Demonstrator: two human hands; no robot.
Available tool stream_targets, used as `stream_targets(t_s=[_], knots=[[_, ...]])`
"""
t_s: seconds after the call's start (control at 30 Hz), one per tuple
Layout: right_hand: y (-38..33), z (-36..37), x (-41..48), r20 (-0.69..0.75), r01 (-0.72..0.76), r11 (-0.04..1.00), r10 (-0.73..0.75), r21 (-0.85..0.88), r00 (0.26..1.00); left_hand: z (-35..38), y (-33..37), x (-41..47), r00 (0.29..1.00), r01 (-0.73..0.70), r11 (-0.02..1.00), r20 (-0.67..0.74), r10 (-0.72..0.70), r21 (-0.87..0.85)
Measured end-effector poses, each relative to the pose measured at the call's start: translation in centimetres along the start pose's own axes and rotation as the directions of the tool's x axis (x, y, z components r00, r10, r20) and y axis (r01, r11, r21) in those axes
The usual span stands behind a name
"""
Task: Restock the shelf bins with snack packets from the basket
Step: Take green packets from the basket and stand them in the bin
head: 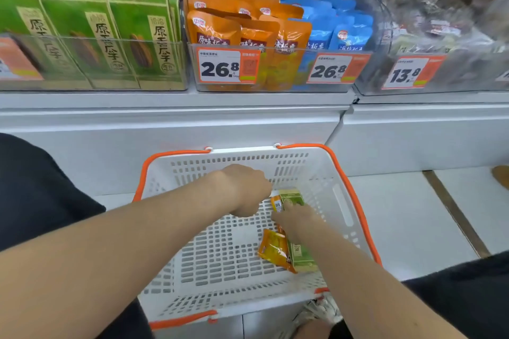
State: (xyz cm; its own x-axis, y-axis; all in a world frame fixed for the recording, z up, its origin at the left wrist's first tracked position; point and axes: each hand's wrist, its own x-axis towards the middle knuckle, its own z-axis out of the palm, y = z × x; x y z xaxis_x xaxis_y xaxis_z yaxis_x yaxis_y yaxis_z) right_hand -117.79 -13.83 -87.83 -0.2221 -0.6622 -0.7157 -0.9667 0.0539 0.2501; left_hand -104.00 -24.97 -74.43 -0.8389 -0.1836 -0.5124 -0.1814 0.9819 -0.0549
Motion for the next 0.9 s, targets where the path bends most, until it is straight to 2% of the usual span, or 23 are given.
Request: stream_targets(t_s=[0.13, 0.2, 0.33, 0.47, 0.63, 0.7, 0.77, 0.83, 0.9], knots=[[0.8, 2.0, 0.7, 0.111, -0.127, 0.989, 0.135, -0.077, 0.985, 0.3, -0.3, 0.8, 1.0, 0.007, 1.0, 0.004, -0.007, 0.002], [1.4, 2.7, 1.2, 0.074, -0.161, 0.986, 0.163, -0.041, 0.984, 0.4, -0.4, 1.1, 1.0, 0.006, 1.0, 0.016, -0.006, -0.002], [2.4, 2.0, 1.1, -0.068, -0.216, 0.961, 0.231, 0.174, 0.971, 0.9, -1.0, 1.5, 0.999, 0.008, 1.0, 0.046, -0.009, 0.005], [2.8, 0.8, 1.5, -0.116, -0.266, 0.92, 0.308, 0.287, 0.944, 1.0, -1.4, 1.6, 0.998, 0.006, 1.0, 0.06, -0.006, -0.002], [2.7, -1.6, 1.2, -0.213, -0.189, 0.764, 0.393, 0.617, 0.894, 1.3, -1.9, 1.7, 0.998, 0.027, 1.0, 0.06, -0.027, 0.006], [2.3, -3.5, 1.2, -0.161, -0.141, 0.598, 0.424, 0.789, 0.891, 1.2, -2.2, 1.5, 0.995, 0.044, 0.999, 0.094, -0.043, -0.01], [1.8, -5.5, 1.0, -0.041, -0.081, 0.274, 0.413, 0.958, 0.91, 0.9, -2.6, 0.9, 0.99, 0.07, 0.995, 0.129, -0.06, -0.07], [1.1, -7.4, 0.3, 0.079, -0.064, -0.06, 0.305, 0.996, 0.949, 0.9, -3.3, 0.3, 0.98, 0.103, 0.982, 0.186, -0.073, -0.157], [0.3, -9.0, -0.7, 0.109, -0.051, -0.273, 0.2, 0.961, 0.974, 1.0, -4.0, -0.6, 0.976, 0.152, 0.956, 0.19, -0.106, -0.252]])
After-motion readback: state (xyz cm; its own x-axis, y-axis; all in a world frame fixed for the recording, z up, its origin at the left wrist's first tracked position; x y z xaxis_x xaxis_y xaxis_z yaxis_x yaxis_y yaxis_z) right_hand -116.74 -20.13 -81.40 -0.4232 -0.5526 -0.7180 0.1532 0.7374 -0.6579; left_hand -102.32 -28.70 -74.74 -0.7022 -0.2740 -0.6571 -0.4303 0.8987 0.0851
